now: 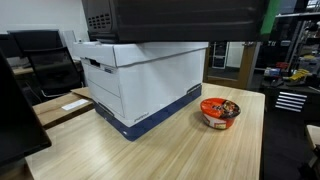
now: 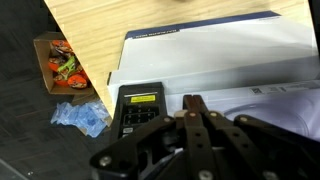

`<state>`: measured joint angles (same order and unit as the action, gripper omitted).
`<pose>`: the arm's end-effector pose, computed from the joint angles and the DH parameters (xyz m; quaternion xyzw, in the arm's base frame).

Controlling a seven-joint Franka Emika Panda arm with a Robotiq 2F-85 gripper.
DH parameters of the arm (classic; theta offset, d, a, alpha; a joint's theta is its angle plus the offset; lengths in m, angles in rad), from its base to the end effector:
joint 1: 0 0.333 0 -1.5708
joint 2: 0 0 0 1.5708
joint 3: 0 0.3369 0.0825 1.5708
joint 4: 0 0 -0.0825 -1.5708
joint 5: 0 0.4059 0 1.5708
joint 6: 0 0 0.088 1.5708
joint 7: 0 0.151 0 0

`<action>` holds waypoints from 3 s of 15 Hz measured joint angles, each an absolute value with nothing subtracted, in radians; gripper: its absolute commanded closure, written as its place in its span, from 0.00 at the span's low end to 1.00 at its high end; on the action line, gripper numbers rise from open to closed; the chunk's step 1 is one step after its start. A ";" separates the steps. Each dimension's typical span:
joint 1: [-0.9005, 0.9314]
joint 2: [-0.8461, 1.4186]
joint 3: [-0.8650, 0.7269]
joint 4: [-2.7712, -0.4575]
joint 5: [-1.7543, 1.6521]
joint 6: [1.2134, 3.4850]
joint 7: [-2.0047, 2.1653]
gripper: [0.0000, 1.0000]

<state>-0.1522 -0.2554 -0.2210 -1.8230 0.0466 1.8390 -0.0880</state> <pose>0.4884 -0.1994 0.6386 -0.9794 0.1440 -0.1401 0.0195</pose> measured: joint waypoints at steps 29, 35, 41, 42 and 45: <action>0.061 -0.431 -0.114 -2.059 0.198 1.755 -0.491 0.96; 0.117 -0.478 -0.124 -2.127 0.228 1.745 -0.654 0.96; 0.124 -0.493 -0.084 -2.174 0.227 1.770 -0.653 0.96; 0.122 -0.493 -0.071 -2.185 0.222 1.807 -0.624 0.96; 0.116 -0.493 -0.038 -2.198 0.177 1.912 -0.492 0.96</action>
<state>0.1161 -0.4929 -0.0377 -2.1983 0.1775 1.9120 -0.4920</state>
